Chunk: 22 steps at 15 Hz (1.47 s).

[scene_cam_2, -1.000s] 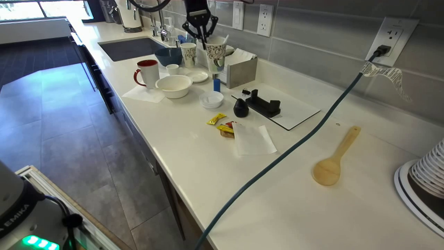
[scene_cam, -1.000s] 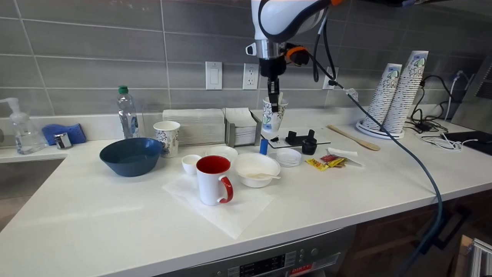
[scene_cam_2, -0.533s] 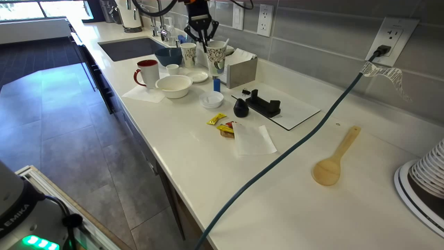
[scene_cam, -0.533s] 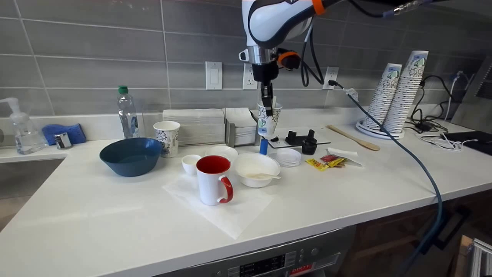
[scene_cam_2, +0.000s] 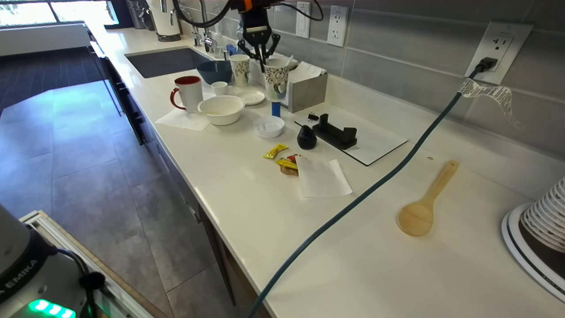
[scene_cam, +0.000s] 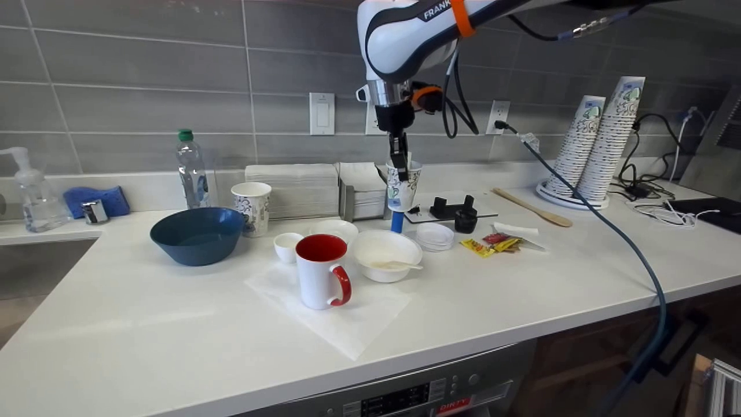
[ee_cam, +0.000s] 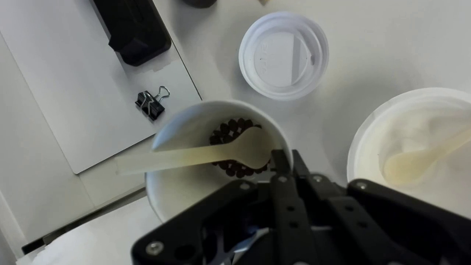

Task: Put the paper cup on the blue bloc on the left

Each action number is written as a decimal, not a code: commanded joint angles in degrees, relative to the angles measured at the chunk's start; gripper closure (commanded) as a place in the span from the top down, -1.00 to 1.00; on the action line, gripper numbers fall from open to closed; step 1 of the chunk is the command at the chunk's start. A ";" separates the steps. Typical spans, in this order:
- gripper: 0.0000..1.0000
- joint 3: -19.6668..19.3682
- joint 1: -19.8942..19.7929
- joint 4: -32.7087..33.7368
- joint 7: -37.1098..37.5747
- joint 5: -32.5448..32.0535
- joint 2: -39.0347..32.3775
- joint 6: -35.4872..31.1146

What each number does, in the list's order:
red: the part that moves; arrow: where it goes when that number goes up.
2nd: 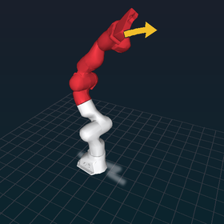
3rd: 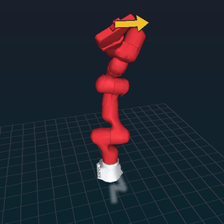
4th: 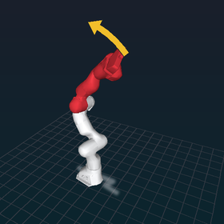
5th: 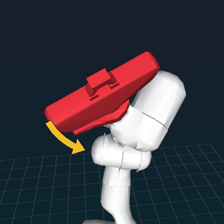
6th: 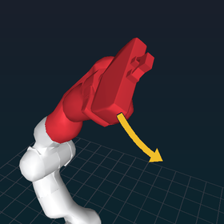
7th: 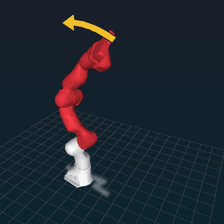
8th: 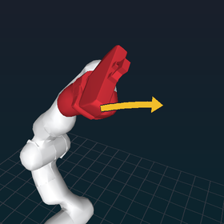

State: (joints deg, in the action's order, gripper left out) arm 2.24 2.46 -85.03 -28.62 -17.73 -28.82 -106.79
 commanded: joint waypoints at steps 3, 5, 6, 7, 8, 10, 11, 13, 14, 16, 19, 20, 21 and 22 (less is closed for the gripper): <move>-0.98 0.04 0.26 4.65 0.75 -0.61 -3.12 3.30; -0.98 0.06 0.22 5.24 0.66 -0.53 -3.65 4.11; -0.98 0.02 0.28 5.55 0.78 -0.62 -3.89 4.48; -0.98 0.05 0.30 5.78 0.73 -0.59 -4.11 4.93; -0.98 -0.04 0.44 6.05 1.00 -0.83 -4.35 5.25; -0.98 -0.09 0.52 6.31 1.24 -1.04 -4.59 5.41; -0.98 -0.05 0.50 6.51 1.17 -0.98 -4.74 5.55; -0.98 -0.05 0.51 6.78 1.21 -1.00 -4.91 5.49; -0.98 -0.07 0.53 7.03 1.22 -1.02 -5.06 5.64; -0.97 -0.02 0.52 7.22 0.96 -1.00 -5.16 5.98; -0.98 0.02 0.51 7.24 0.90 -1.00 -5.17 5.89; -0.98 0.09 0.48 7.19 0.77 -0.93 -5.13 5.76; -0.98 0.19 0.47 7.09 0.59 -0.87 -5.06 5.55; -0.98 0.15 0.55 7.15 0.77 -0.95 -5.10 5.67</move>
State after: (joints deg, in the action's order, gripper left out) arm 2.27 2.52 -80.30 -28.43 -17.73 -32.69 -102.75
